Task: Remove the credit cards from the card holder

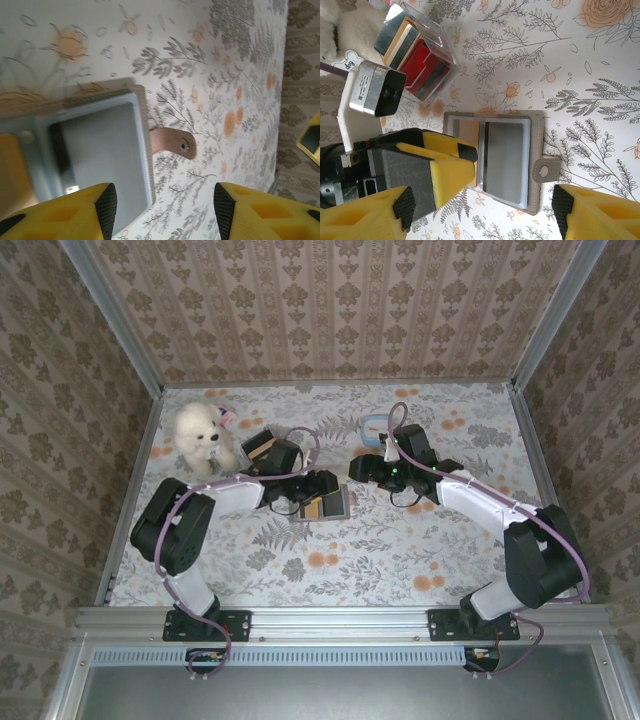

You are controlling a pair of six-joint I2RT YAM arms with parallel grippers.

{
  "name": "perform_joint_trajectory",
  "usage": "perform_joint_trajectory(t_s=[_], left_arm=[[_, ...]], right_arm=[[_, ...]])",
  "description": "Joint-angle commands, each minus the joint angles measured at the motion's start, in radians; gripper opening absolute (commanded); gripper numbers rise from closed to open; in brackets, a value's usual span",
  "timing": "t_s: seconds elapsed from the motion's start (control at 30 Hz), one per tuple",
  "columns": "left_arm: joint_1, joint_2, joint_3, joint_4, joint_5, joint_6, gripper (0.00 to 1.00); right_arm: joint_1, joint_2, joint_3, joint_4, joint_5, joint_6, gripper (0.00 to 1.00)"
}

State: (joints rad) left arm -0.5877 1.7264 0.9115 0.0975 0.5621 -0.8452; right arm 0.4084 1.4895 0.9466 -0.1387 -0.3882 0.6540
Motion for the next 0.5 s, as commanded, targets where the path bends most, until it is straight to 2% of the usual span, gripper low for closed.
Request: perform_joint_trajectory(t_s=[0.0, 0.1, 0.23, 0.47], left_arm=[[0.022, -0.082, -0.014, -0.057, -0.074, 0.01, 0.57], [0.041, -0.118, -0.034, -0.111, -0.133, 0.011, 0.57], [0.052, -0.151, -0.083, -0.104, -0.171, -0.012, 0.54], [0.051, -0.149, -0.14, -0.043, -0.156, -0.063, 0.44]], right_arm=[[-0.002, -0.014, 0.009, -0.042, 0.023, -0.023, 0.73], [0.031, 0.028, 0.054, -0.089, 0.048, -0.037, 0.65], [0.106, 0.1, 0.119, -0.141, 0.1, -0.037, 0.59], [0.205, 0.232, 0.222, -0.199, 0.179, -0.016, 0.43]])
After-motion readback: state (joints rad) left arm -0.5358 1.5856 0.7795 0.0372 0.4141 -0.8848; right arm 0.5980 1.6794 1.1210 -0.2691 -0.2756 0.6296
